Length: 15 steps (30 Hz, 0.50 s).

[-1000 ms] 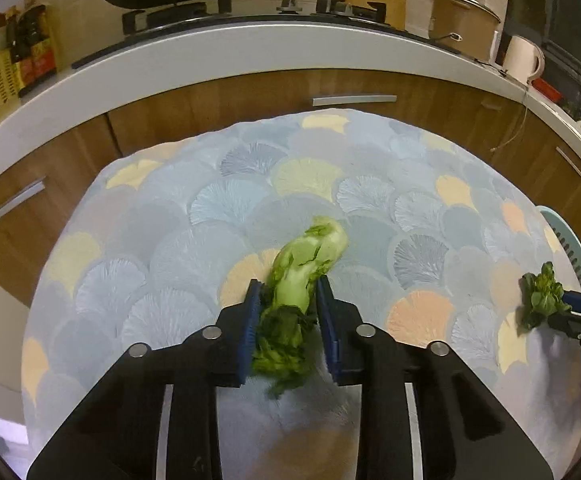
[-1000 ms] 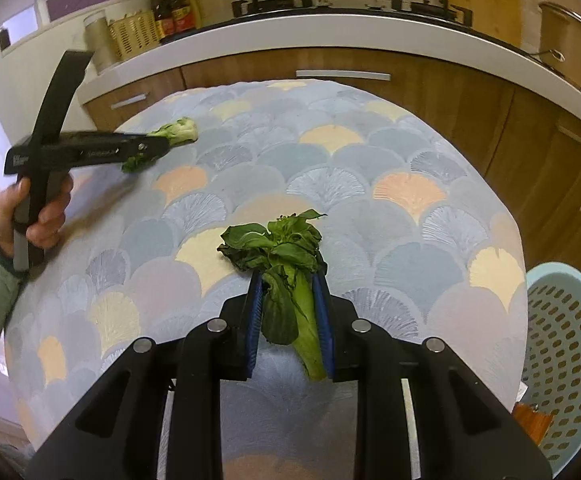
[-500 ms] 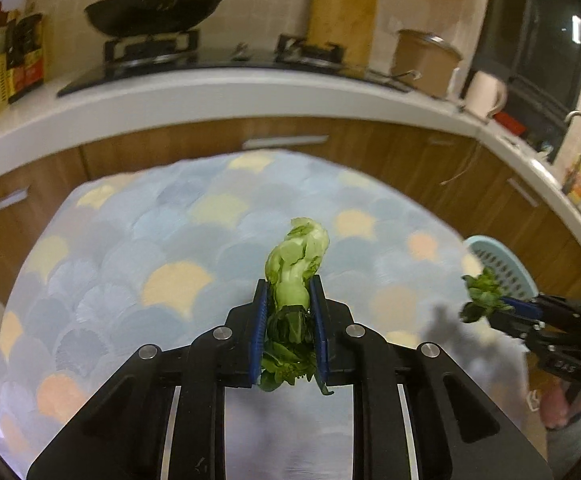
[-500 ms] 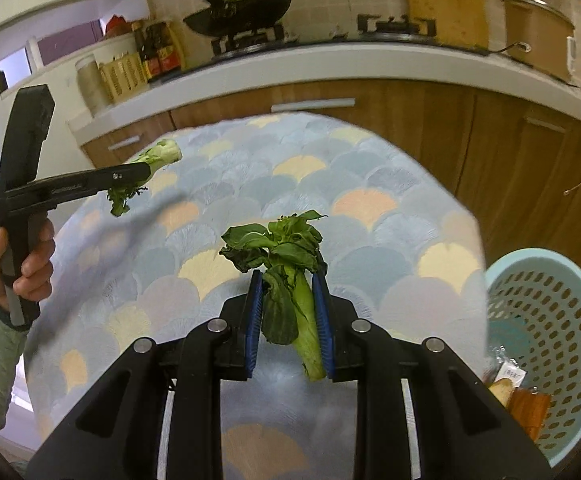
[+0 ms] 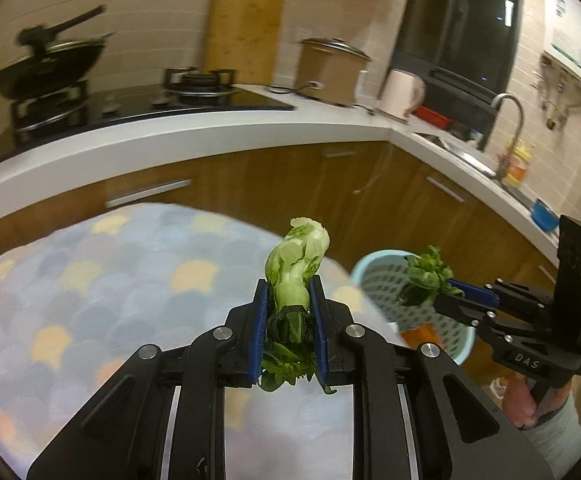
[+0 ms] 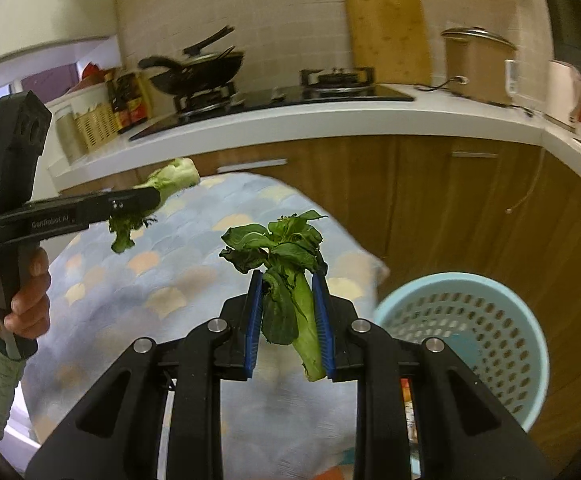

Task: Collect trash
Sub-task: 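Move both tools over the blue basket and release the vegetable stalks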

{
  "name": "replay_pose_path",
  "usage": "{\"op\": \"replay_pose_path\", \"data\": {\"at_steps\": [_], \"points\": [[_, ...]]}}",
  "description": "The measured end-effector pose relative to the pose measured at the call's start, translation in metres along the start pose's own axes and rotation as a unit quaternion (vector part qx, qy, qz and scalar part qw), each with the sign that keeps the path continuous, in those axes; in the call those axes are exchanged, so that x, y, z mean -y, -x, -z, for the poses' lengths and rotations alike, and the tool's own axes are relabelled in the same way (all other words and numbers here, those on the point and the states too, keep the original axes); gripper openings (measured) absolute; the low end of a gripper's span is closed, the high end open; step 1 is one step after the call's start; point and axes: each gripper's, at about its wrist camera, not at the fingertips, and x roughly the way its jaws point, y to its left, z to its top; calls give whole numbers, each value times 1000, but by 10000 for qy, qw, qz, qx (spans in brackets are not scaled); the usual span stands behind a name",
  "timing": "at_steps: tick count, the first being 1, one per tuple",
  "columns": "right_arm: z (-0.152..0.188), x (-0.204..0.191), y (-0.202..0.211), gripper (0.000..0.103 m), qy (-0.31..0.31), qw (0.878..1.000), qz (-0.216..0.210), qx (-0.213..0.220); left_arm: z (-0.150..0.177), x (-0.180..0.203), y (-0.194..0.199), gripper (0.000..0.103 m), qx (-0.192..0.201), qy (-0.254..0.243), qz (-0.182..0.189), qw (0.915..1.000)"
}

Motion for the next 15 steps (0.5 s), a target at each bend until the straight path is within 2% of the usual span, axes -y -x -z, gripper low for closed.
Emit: {"op": "replay_pose_path", "data": {"at_steps": [10, 15], "points": [[9, 69, 28, 22, -551, 9972, 504, 96, -11, 75, -54, 18, -200, -278, 521, 9981], [19, 105, 30, 22, -980, 9906, 949, -19, -10, 108, -84, 18, -283, -259, 545, 9978]]}}
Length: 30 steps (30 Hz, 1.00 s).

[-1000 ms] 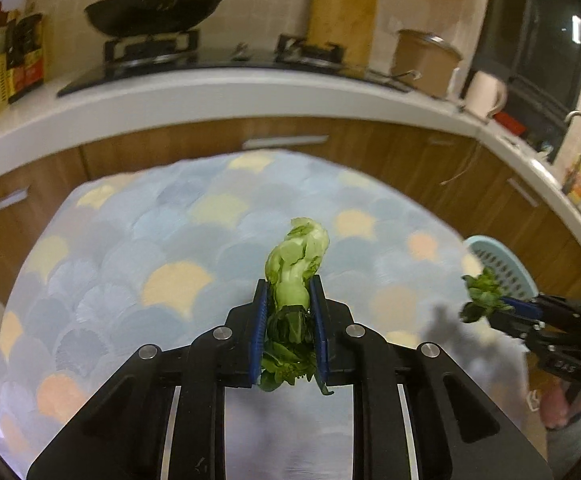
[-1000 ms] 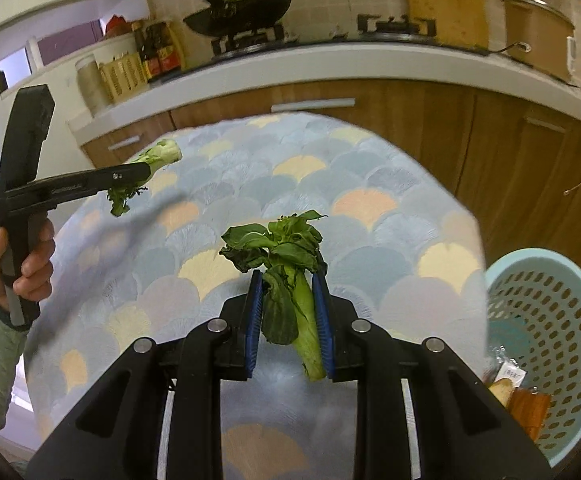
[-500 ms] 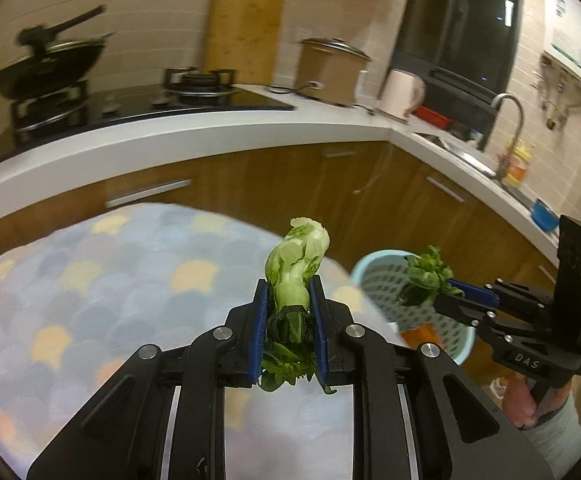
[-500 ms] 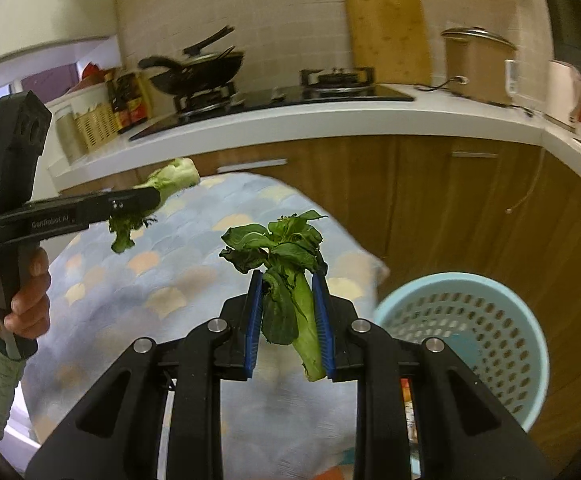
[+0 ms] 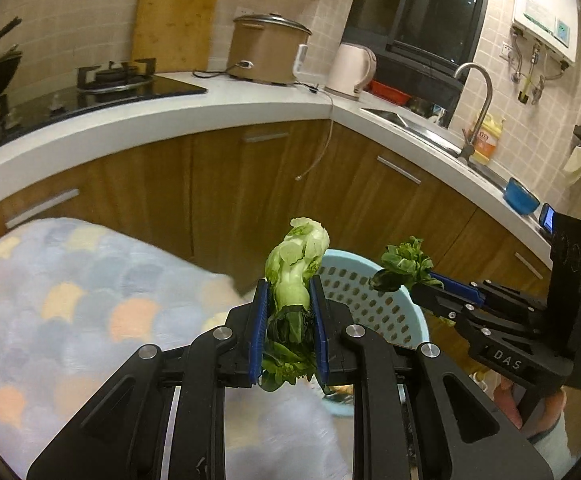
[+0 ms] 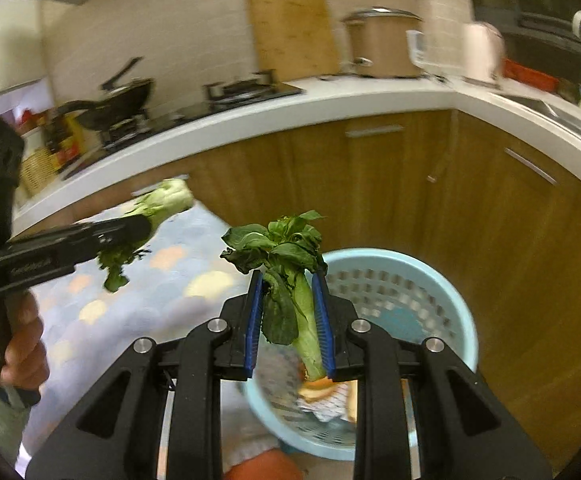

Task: Collect trash
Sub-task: 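Move both tools over the blue basket and release the vegetable stalks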

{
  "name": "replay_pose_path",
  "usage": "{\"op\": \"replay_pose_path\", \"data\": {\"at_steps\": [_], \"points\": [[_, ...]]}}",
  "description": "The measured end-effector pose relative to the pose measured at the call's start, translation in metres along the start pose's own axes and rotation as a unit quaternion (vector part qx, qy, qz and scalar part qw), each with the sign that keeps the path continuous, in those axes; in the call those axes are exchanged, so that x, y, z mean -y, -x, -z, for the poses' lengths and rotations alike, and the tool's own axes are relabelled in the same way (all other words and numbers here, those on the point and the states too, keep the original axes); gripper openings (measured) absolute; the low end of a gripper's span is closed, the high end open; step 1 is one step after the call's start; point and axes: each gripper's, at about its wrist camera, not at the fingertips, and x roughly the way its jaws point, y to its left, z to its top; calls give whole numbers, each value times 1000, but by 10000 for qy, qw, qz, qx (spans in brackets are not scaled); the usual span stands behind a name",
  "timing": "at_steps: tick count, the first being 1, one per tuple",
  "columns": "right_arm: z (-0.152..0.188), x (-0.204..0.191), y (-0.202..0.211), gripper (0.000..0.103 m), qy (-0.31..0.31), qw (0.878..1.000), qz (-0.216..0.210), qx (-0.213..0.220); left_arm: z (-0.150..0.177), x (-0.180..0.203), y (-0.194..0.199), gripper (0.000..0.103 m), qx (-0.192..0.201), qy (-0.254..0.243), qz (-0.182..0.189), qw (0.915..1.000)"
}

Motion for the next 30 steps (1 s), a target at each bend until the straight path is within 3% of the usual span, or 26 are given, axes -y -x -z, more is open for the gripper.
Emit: {"op": "replay_pose_path", "data": {"at_steps": [11, 12, 13, 14, 17, 18, 19, 30], "points": [[3, 30, -25, 22, -225, 9979, 481, -374, 11, 30, -64, 20, -417, 292, 106, 9986], [4, 31, -28, 23, -193, 9975, 532, -427, 11, 31, -68, 26, -435, 309, 81, 9985], [5, 32, -31, 24, -180, 9969, 563, -513, 11, 31, -72, 41, -459, 321, 79, 9984], [7, 34, -32, 25, -197, 9966, 577, -560, 12, 30, -73, 47, -460, 330, 71, 9984], [12, 40, -35, 37, -275, 9958, 583, -645, 14, 31, -71, 50, -426, 272, -7, 9987], [13, 41, -35, 47, -278, 9955, 610, -666, 14, 30, -69, 50, -428, 284, -10, 9987], [14, 42, -35, 48, -270, 9953, 637, -674, 14, 30, -67, 50, -421, 296, -13, 9987], [3, 20, 7, 48, -207, 9974, 663, -169, 16, 26, -21, 50, -70, 277, -119, 9995]]}}
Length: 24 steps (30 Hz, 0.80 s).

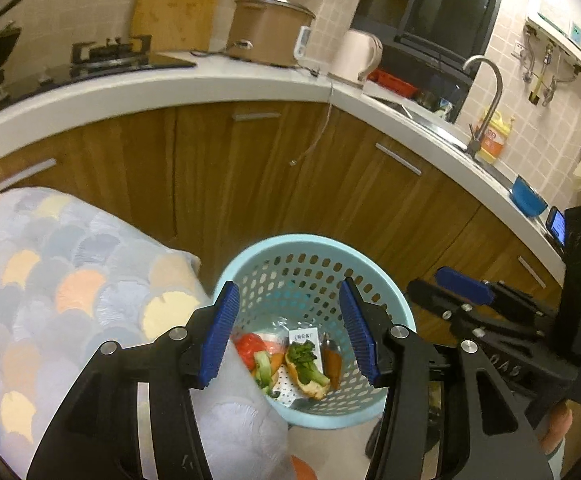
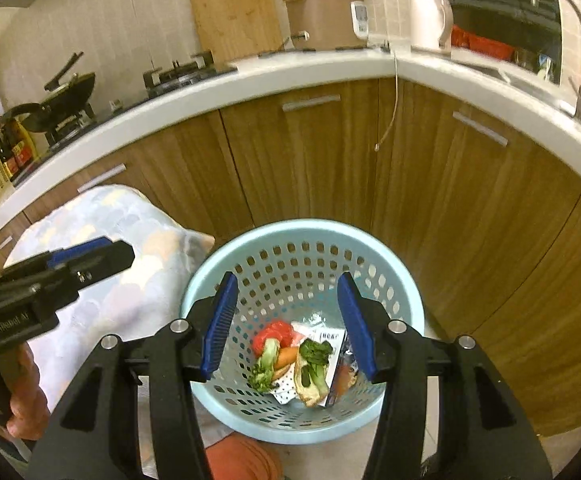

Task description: Collect trash

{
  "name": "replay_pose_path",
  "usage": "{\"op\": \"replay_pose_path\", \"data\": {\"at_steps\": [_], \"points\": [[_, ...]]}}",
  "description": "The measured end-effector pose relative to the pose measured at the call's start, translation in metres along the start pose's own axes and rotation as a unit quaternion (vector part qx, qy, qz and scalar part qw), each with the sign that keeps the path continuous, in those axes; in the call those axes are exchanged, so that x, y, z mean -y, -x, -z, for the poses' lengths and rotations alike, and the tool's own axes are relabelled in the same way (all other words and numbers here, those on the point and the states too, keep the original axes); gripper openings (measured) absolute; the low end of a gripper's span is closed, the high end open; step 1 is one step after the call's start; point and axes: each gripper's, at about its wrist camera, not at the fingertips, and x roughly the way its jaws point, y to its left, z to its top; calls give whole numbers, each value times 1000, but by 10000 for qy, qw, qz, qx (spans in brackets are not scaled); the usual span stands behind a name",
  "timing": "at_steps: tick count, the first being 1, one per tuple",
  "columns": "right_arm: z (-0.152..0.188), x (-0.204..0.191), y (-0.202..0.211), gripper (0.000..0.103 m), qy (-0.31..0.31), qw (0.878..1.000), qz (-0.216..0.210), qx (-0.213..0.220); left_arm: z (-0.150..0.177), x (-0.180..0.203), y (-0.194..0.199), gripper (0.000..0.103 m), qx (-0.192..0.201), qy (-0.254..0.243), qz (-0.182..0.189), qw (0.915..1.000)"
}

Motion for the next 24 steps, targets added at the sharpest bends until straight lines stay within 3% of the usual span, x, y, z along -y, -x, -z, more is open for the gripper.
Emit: {"op": "replay_pose_path", "data": {"at_steps": [4, 8, 12, 19, 24], "points": [[-7, -15, 25, 48, 65, 9996, -73, 254, 2, 2, 28, 51, 280, 2, -174, 9995], [-10, -34, 45, 49, 200, 9987, 181, 423, 9, 1, 60, 55, 568, 71, -448, 9974], [-13, -49, 66, 49, 363, 9944, 615, 774, 13, 2, 87, 68, 917, 128, -829, 9923], [-11, -57, 88, 60, 393, 9887, 831, 1187, 15, 18, 117, 90, 1391, -174, -1515, 9785], [-11, -56, 92, 66, 327, 9882, 830, 1245, 19, 21, 124, 91, 1509, -98, -1714, 9735]]}}
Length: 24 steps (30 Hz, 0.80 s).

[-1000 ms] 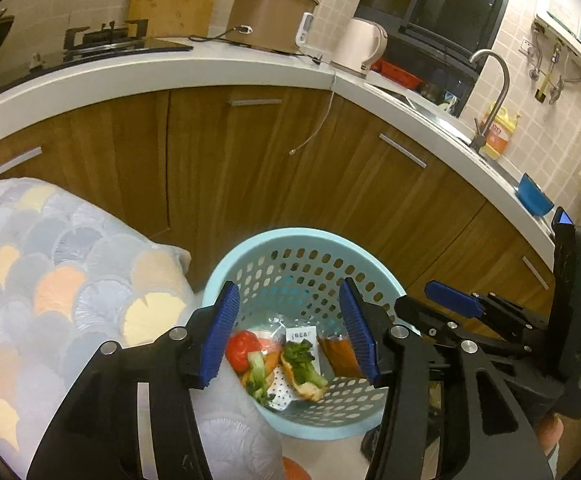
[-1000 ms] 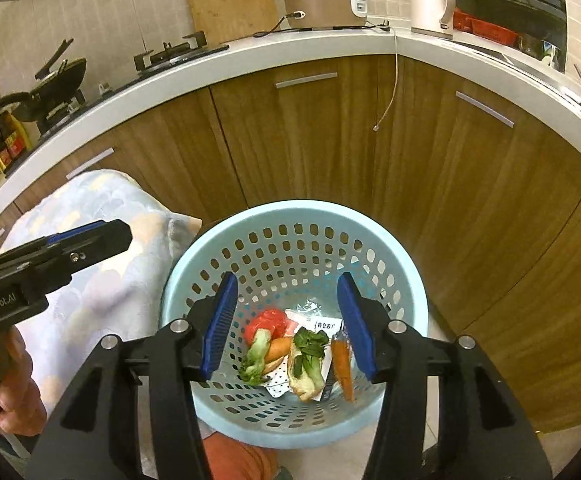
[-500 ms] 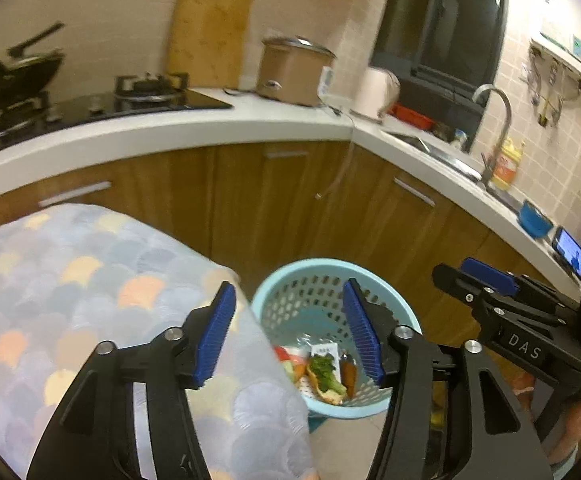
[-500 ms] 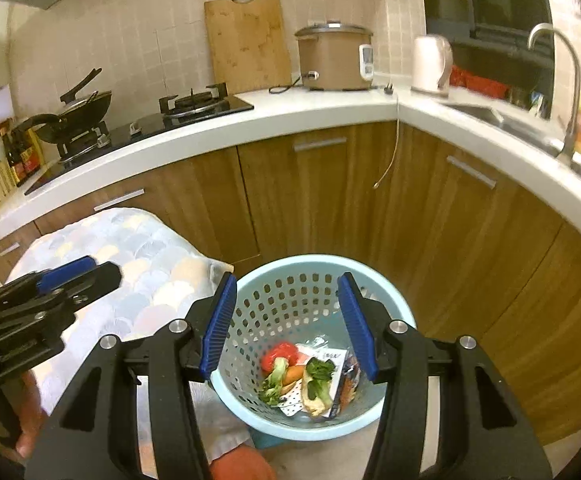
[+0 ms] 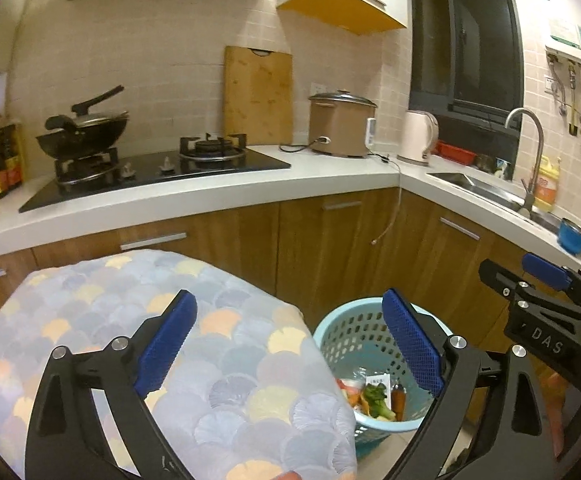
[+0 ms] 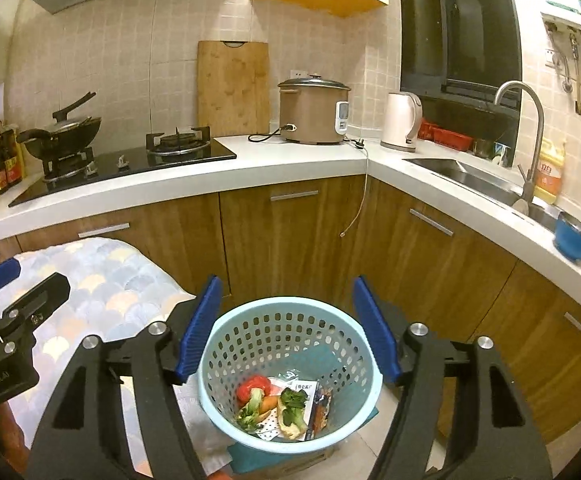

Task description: Collect trash

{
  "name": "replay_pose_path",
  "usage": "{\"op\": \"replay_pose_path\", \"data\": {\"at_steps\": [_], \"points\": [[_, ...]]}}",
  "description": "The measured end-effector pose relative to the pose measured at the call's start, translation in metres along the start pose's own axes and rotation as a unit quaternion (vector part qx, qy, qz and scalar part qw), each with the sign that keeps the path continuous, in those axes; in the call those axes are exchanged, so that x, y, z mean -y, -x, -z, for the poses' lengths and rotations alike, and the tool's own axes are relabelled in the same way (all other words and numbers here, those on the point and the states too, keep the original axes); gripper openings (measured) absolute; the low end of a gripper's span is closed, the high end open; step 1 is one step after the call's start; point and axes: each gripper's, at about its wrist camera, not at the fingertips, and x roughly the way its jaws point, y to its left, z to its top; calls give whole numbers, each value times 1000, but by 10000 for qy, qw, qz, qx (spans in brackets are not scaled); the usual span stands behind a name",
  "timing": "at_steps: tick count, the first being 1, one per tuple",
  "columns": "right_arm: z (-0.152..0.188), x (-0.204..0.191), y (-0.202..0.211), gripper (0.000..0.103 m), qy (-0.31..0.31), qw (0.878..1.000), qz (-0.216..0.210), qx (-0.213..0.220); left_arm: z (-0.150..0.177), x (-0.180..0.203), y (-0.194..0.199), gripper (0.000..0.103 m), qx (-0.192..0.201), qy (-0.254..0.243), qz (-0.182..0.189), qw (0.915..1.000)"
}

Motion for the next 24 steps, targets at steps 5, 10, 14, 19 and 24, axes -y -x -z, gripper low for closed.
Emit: {"op": "replay_pose_path", "data": {"at_steps": [5, 10, 14, 19, 24], "points": [[1, 3, -3, 66, -68, 10000, -24, -12, 3, -4, -1, 92, 17, 67, -110, 9999], [1, 3, -4, 68, -90, 10000, -29, -12, 5, -6, -1, 93, 3, 81, -132, 9999], [1, 4, -5, 70, -104, 9999, -44, -3, 6, -5, -1, 95, -9, 71, -140, 9999], [1, 7, -6, 72, -132, 9999, -37, -23, 7, -5, -3, 95, -44, 71, -123, 9999], [3, 7, -10, 73, -145, 9998, -19, -161, 9, -6, -3, 95, -57, 34, -142, 9999]]}}
